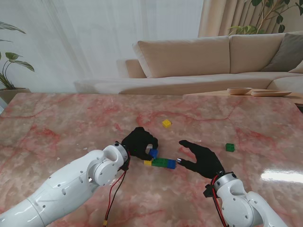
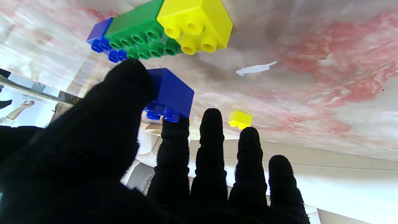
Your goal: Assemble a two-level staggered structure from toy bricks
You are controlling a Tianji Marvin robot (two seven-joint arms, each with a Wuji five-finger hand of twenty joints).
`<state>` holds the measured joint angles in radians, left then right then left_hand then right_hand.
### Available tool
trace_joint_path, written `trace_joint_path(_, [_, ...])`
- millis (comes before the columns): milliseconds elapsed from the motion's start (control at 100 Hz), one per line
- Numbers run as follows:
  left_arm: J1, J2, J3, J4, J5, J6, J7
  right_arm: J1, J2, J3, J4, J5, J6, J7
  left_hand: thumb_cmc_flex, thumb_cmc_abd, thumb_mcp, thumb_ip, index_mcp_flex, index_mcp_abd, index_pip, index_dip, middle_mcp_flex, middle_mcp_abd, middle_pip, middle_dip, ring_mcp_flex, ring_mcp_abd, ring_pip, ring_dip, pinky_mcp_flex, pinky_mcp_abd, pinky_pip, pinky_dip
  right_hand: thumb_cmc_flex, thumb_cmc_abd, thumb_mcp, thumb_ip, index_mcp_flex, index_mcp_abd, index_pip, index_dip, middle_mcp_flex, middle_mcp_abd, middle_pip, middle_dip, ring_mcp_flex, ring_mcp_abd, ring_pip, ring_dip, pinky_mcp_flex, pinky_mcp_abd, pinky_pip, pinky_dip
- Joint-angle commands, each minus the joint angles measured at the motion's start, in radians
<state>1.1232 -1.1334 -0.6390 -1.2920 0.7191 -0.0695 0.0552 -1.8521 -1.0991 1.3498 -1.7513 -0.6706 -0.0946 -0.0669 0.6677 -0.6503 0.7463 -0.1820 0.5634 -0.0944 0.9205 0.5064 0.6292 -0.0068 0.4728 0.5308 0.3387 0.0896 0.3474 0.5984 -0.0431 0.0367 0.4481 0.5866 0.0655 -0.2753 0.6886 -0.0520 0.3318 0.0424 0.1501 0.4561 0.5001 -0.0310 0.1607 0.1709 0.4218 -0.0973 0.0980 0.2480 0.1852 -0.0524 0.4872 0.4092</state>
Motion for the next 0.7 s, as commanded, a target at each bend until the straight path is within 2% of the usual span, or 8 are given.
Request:
trace_joint_path(0, [0.000,0.000,0.003,0.002,0.002,-0.003,-0.008,-0.011,-0.003,0.002,0.002,0.005,0.002,0.011,-0.006,0.020,0.049,0.001,0.064,-0.078,0.039,0.041,0.020,-0.016,-0.020,0.017,0.003,0.010,-0.023,-0.005,-0.015,0.010,0.006,-0.008,0.011,-0.008,0.010,0.014,0.021,-0.017,0.009,-0.016,0.005,-0.017,0.006,0.016,0.002,0.001,0.002,-0.006,0.000,-0.014,0.017,-0.011])
trace_joint_path(280, [-0.001,0.008,0.013,0.001,0.026,-0.005,-0.019,-0.015,-0.003,0.005,0.001,0.005,0.000,0.009,-0.010,0.018,0.043,0.001,0.062,-0.078,0.035,0.047,0.020,-0.017,-0.021,0.017,0.003,0.009,-0.025,-0.004,-0.013,0.009,-0.001,-0.006,0.011,-0.008,0.010,0.014,0.021,-0.017,0.008,-0.016,0.004,-0.016,0.005,0.016,0.002,0.001,0.002,-0.006,0.000,-0.015,0.018,-0.010])
trace_joint_path(690, [-0.010,0.008,0.034,0.025,0.035,-0.003,-0.012,-0.015,-0.003,0.004,0.002,0.008,-0.002,0.010,-0.039,0.023,0.033,-0.004,0.064,-0.070,0.028,0.056,0.027,-0.017,-0.019,0.020,0.004,0.009,-0.027,-0.004,-0.015,0.008,-0.012,-0.002,0.012,-0.009,0.012,0.014,0.020,-0.018,0.008,-0.017,0.005,-0.018,0.006,0.016,0.004,0.001,0.002,-0.005,0.001,-0.014,0.018,-0.010])
